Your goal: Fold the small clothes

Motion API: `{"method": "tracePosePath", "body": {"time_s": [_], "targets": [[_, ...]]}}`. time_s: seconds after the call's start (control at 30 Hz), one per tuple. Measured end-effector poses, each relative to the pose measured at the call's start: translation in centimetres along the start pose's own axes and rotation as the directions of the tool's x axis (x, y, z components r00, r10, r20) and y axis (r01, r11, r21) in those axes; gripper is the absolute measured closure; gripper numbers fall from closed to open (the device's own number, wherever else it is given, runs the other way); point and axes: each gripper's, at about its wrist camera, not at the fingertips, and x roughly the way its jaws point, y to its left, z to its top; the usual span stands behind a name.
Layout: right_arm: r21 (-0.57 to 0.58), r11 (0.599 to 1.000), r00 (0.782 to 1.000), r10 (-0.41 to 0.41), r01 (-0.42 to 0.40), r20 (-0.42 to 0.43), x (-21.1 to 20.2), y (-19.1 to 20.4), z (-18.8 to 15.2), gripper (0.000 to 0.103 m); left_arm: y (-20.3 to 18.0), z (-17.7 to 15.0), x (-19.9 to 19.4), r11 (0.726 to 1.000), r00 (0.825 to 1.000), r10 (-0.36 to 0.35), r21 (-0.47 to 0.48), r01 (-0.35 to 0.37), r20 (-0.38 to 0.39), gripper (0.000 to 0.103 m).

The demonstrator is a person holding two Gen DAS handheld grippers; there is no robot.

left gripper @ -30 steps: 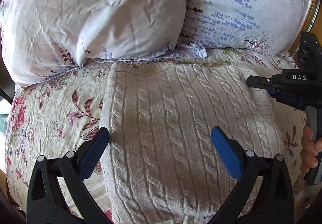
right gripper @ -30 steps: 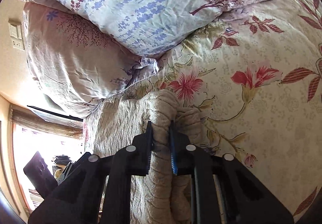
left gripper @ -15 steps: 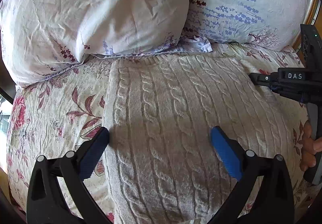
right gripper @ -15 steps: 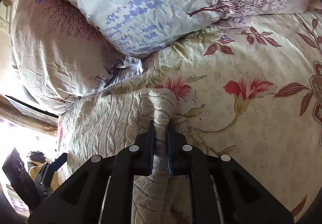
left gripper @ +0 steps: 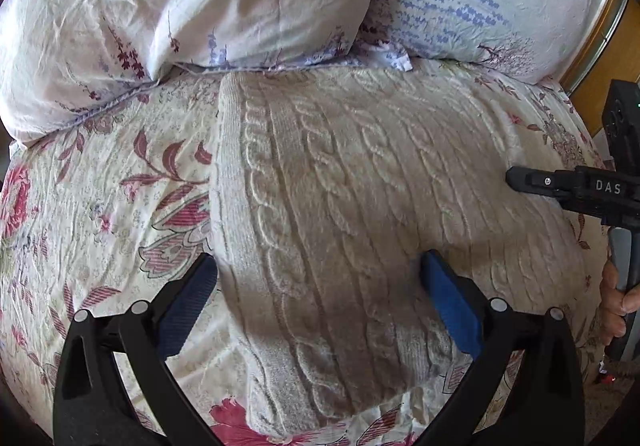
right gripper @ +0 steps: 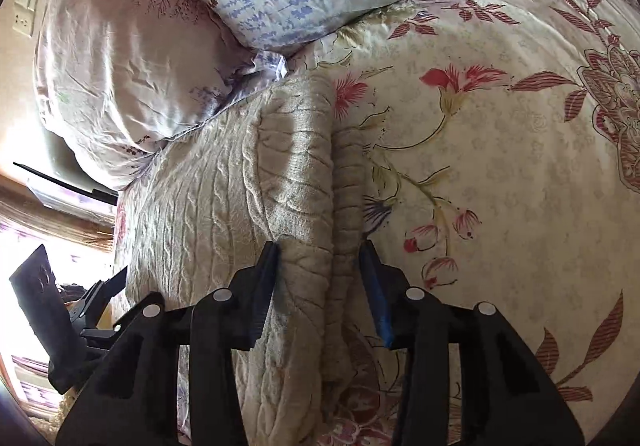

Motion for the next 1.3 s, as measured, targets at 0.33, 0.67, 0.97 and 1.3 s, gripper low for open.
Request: {"method": "tracePosePath", "body": {"time_s": [0.33,0.67,0.97,1.3], "targets": [[-0.318,0.947,0.98,0.107,-0.049,0.167,-6.0,5.4,-4.0,0.054,1.0,-1.8,-5.1,0.997,0.988,0.038,0.057,-0.047,0.152,0.002],[-0.389,0.914,0.99,-0.066,0.111,0.128,-1.3,6.0,-8.7,0.059,2.8,-4.7,-1.1,0.996,0.996,0.091,-0.014,-0.09,0.022,0.002],[-0.286,0.92,0.926,-0.165,0.269,0.338,-6.1,6.0,-10.9,0.001,2.3,-7.9,-5.1,0.984,0.973,0.179,-0.046,-0.174,0.144,0.002],[-0.192,0.898,0.907,-0.351,0.397,0.234,-3.2,5.0,-13.7,0.001,1.4,-11.1,-3.5,0.973,0.972,0.228,-0.036,-0.227,0.048,0.002]]}}
